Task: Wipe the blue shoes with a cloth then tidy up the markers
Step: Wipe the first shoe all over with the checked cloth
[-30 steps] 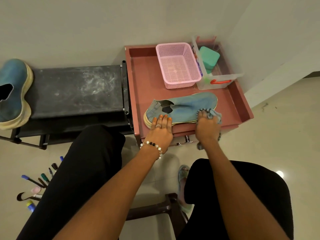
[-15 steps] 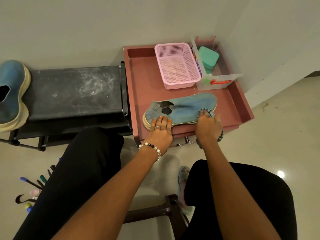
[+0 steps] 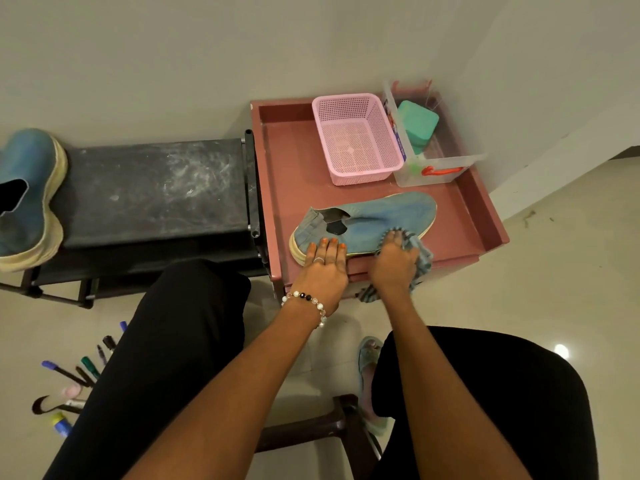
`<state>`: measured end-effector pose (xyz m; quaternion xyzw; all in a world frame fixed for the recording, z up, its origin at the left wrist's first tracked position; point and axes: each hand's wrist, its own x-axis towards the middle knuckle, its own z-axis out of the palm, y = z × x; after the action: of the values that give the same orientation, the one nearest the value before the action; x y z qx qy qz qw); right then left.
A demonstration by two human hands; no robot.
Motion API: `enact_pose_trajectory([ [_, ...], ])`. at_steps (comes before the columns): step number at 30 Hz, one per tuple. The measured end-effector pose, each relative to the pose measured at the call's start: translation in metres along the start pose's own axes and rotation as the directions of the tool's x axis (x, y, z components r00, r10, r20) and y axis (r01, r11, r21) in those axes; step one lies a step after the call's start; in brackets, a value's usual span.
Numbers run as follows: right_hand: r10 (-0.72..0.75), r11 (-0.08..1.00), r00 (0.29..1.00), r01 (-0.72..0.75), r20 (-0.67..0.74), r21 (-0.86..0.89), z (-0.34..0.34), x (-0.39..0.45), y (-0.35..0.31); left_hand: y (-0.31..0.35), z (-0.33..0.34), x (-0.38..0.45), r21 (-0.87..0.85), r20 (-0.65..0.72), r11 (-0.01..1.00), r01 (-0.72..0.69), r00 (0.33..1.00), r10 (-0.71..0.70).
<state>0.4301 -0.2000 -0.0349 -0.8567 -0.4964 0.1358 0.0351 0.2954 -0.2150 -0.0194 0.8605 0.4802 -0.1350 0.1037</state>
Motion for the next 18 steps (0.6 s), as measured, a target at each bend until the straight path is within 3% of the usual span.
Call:
enact_pose_trajectory([
  [3,-0.118,0.936,0.993,0.115,-0.009,0.332,0.009,-0.036,-0.02,-0.004,-0.006,0.001,0.002,0.009,1.0,-0.015,1.0,0.015],
  [6,-0.271,0.833,0.962,0.228,0.013,0.503,-0.001,-0.039,-0.013,-0.008,-0.011,0.0,0.012,0.036,0.999,-0.044,0.998,0.043],
  [9,-0.33,0.722,0.911,0.074,0.248,0.688,-0.034,-0.021,0.012,-0.012,-0.016,-0.001,-0.01,0.056,0.997,-0.07,0.996,0.071],
  [12,-0.26,0.598,0.878,-0.181,0.403,0.781,-0.072,-0.01,0.036,-0.019,-0.015,-0.002,-0.002,0.067,0.993,-0.12,0.99,0.12],
  [14,-0.148,0.443,0.91,-0.289,0.388,0.849,-0.086,-0.005,0.047,-0.025,-0.016,-0.002,-0.007,0.087,0.988,-0.156,0.984,0.156],
  [16,-0.014,0.324,0.947,-0.301,0.322,0.897,-0.084,0.002,0.051,-0.032,-0.024,-0.002,-0.036,0.08,0.979,-0.199,0.976,0.201],
  [17,0.044,0.349,0.965,-0.259,0.26,0.901,-0.08,0.005,0.05,-0.035,-0.029,-0.003,-0.062,0.043,0.976,-0.209,0.976,0.211],
  [18,0.075,0.441,0.981,-0.194,0.18,0.876,-0.074,0.007,0.047,-0.04,-0.034,-0.005,-0.087,-0.019,0.976,-0.202,0.979,0.201],
])
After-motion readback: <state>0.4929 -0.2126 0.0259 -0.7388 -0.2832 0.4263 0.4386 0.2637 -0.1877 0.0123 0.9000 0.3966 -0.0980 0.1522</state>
